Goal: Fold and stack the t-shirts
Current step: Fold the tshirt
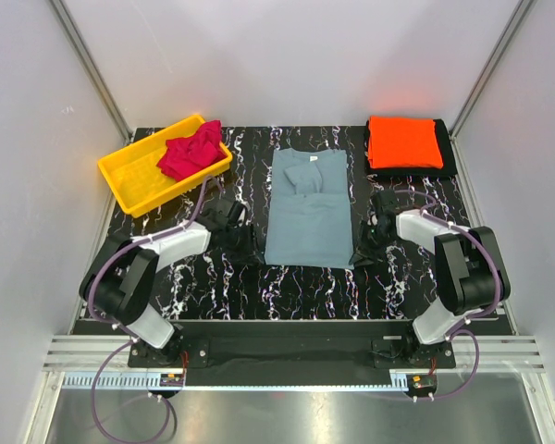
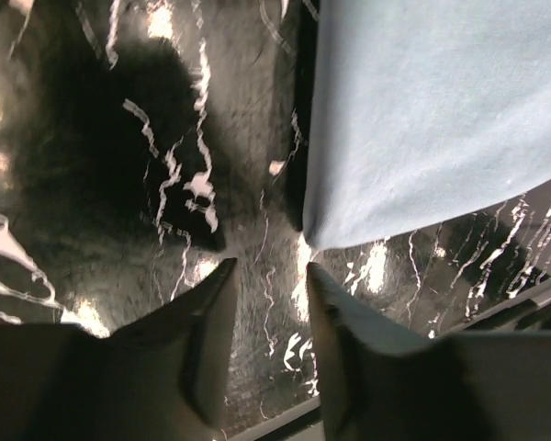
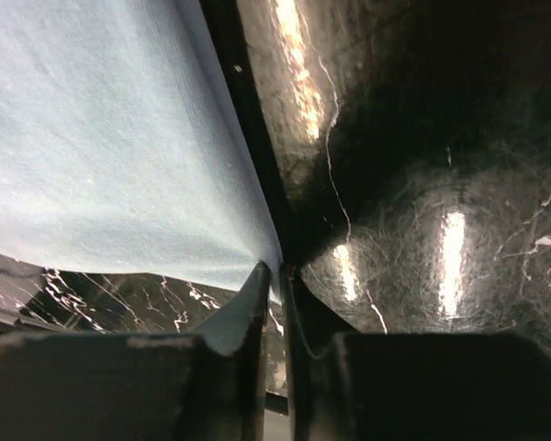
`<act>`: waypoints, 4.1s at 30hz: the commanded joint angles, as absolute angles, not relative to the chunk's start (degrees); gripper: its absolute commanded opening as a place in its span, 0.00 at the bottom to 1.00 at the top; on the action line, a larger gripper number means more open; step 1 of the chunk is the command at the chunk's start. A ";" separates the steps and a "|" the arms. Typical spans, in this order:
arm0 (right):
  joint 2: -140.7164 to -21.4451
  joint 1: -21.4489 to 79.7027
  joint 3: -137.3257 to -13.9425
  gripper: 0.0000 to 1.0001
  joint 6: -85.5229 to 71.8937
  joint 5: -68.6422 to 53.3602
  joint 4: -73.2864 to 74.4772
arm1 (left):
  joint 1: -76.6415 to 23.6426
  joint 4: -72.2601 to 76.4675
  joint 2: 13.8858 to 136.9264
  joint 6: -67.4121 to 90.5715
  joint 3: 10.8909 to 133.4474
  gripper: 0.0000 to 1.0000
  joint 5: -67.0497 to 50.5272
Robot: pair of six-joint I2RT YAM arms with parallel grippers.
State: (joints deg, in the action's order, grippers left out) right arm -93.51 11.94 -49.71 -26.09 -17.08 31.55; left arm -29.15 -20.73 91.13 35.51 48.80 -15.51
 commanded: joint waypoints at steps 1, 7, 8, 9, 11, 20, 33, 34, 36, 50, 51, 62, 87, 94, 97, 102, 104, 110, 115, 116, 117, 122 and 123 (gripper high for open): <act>-90.71 11.87 -48.34 0.25 -28.03 -16.61 32.96 | -28.92 -15.74 88.50 39.10 46.50 0.43 -16.16; -87.10 11.87 -46.24 0.45 -34.88 -15.38 32.00 | -28.92 -6.77 92.63 44.03 43.86 0.48 -23.64; -86.32 11.87 -45.62 0.46 -36.81 -15.90 31.21 | -28.92 -6.33 92.90 44.21 43.51 0.48 -23.21; -86.13 11.87 -44.22 0.46 -37.78 -17.47 30.42 | -28.92 -6.15 93.07 44.30 43.42 0.48 -22.77; -85.43 11.87 -42.90 0.46 -40.41 -18.02 28.13 | -28.92 -6.41 93.60 44.47 43.42 0.48 -21.89; -86.48 11.87 -39.64 0.42 -41.92 -15.21 24.87 | -29.00 -9.75 94.22 42.89 44.03 0.36 -18.37; -76.22 11.87 -38.06 0.00 -40.52 -13.54 29.77 | -33.56 -16.95 86.67 40.52 47.98 0.00 -15.57; -74.37 11.87 -38.06 0.00 -40.43 -13.54 31.01 | -34.18 -18.09 85.18 40.60 48.34 0.00 -13.82; -68.05 11.87 -38.14 0.00 -40.34 -13.71 34.78 | -36.02 -21.08 80.87 41.39 49.30 0.00 -12.66; -40.43 12.30 -47.54 0.00 -42.54 -15.91 51.86 | -45.18 -32.25 62.22 47.99 54.75 0.00 -4.48; -40.86 12.30 -47.98 0.00 -41.84 -15.39 51.33 | -45.18 -32.43 63.18 47.64 55.54 0.00 -3.61; -64.40 12.30 -64.94 0.00 -32.70 -9.14 41.24 | -32.80 -32.87 81.46 38.07 73.88 0.00 -8.17; -128.20 3.69 -118.53 0.05 -21.62 -25.49 37.71 | -17.23 -23.23 139.20 34.36 128.23 0.00 -23.29; -140.53 2.90 -134.96 0.26 -21.53 -26.01 38.75 | -14.25 -10.74 147.21 38.14 131.48 0.08 -25.21; -142.38 2.29 -138.25 0.41 -21.62 -24.52 40.34 | -13.71 -6.77 148.62 38.16 133.76 0.34 -27.77; -135.65 1.58 -127.84 0.55 -19.08 -23.47 40.96 | -13.54 -7.38 141.54 34.46 128.60 0.40 -28.39; -130.64 1.67 -122.98 0.56 -17.68 -24.34 41.13 | -13.54 -7.73 136.88 33.84 122.45 0.40 -28.48; -119.28 1.58 -101.09 0.63 -13.46 -29.44 38.41 | -14.76 -12.92 127.90 29.19 108.74 0.40 -28.74; -118.65 1.58 -95.19 0.66 -10.29 -34.89 38.06 | -17.66 -14.15 124.72 25.06 99.60 0.41 -27.69; -118.83 1.67 -94.58 0.66 -9.59 -35.50 38.06 | -18.01 -15.72 124.37 24.35 98.97 0.41 -26.29; -118.83 1.67 -93.35 0.66 -9.49 -36.29 37.71 | -18.45 -16.08 124.37 23.74 98.36 0.41 -25.67; -119.70 1.58 -90.62 0.66 -9.14 -36.65 35.60 | -20.65 -17.75 125.68 21.80 95.71 0.41 -24.09; -119.97 1.67 -89.92 0.66 -9.05 -37.17 35.33 | -20.83 -18.01 125.94 21.54 95.54 0.42 -23.65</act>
